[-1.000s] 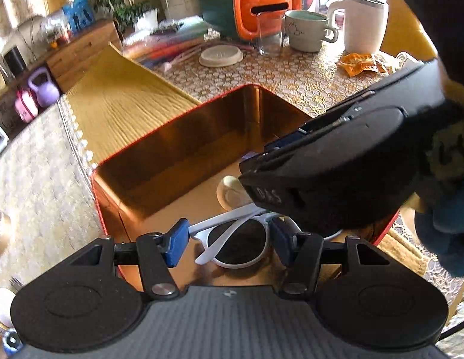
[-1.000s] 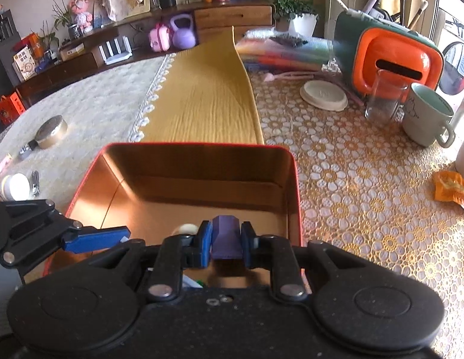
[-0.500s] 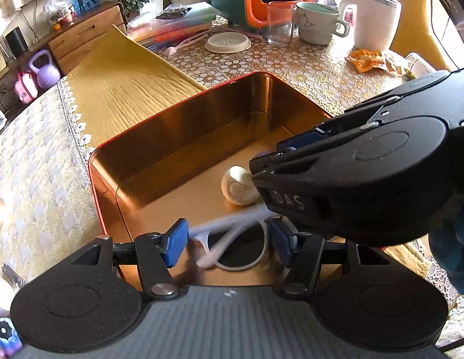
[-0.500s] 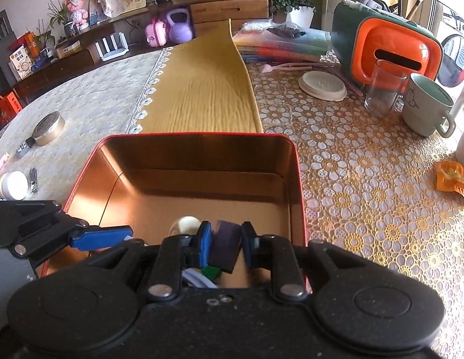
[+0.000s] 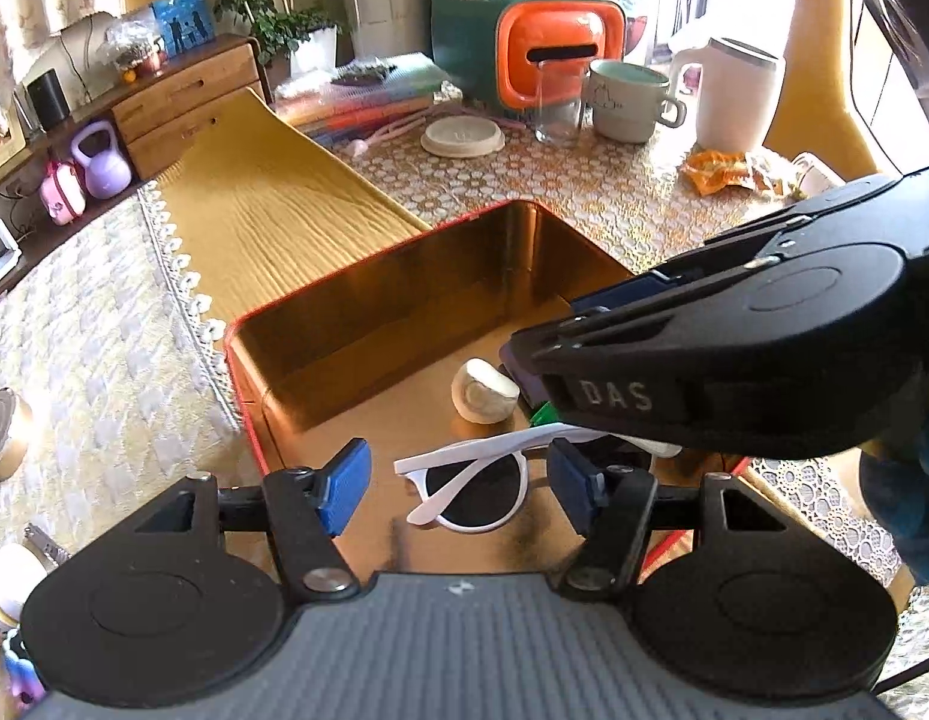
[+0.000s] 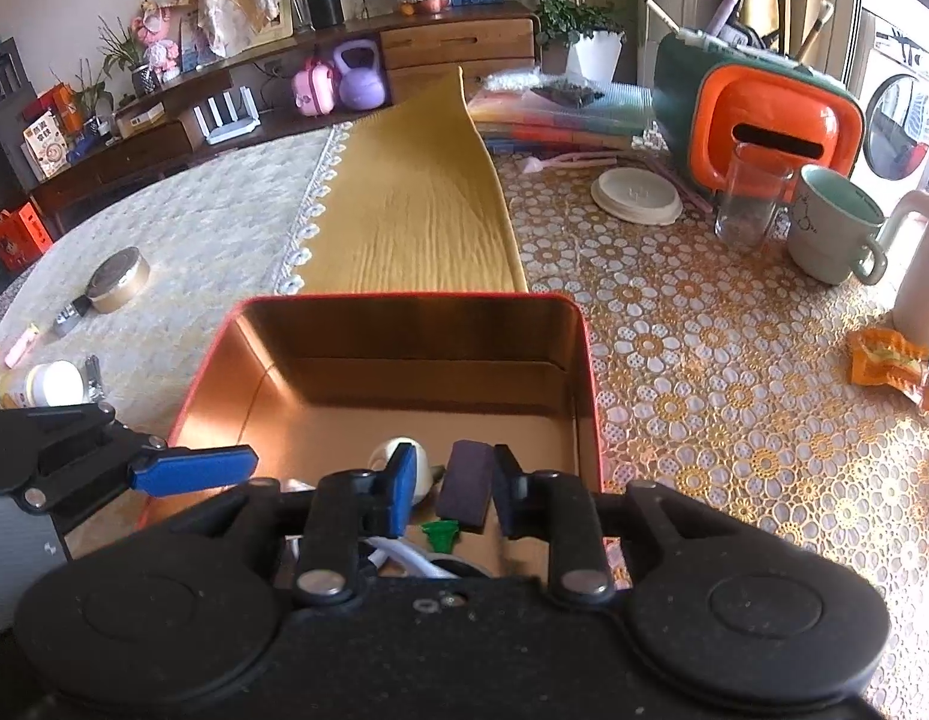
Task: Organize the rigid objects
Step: 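Open the right tool inside the tin while the left tool opens, releasing sunglasses, then withdraw both tools from the tin back over the table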
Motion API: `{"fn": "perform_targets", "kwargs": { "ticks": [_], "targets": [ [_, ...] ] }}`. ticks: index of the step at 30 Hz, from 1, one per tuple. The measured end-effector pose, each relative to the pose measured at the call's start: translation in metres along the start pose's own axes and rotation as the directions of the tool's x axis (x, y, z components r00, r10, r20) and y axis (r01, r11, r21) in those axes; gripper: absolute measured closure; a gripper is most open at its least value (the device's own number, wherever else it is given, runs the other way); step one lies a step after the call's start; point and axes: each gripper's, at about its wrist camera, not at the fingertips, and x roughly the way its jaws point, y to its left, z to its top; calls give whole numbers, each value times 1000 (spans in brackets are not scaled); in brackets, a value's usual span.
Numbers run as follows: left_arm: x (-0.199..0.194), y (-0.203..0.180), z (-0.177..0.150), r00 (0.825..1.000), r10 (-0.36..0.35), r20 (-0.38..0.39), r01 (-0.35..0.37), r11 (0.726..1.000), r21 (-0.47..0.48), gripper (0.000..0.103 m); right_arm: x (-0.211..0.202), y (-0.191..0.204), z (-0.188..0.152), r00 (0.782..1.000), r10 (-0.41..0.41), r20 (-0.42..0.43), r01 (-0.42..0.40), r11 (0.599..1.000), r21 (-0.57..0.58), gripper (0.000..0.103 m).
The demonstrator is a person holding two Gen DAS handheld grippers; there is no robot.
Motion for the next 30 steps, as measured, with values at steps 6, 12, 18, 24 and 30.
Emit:
{"fn": "perform_targets", "kwargs": {
  "ticks": [6, 12, 18, 24, 30],
  "targets": [
    [-22, 6, -4, 999, -4, 37, 4, 1000, -7, 39, -19, 4, -2, 1000, 0, 26, 0, 1000, 0, 75],
    [-46, 14, -8, 997, -21, 80, 23, 999, -26, 39, -38, 12, -6, 998, 13, 58, -13, 1000, -4, 71],
    [-70, 21, -18, 992, -27, 123, 32, 999, -34, 39, -55, 24, -9, 996, 23, 91, -22, 1000, -16, 62],
    [-98, 33, -32, 985, -24, 168, 33, 998, -46, 39, -70, 37, -15, 992, 38, 120, -33, 999, -41, 55],
    [-121, 49, -53, 980, -12, 199, 27, 997, -75, 39, -85, 52, -20, 987, 63, 150, -57, 997, -48, 49]
  ]
}}
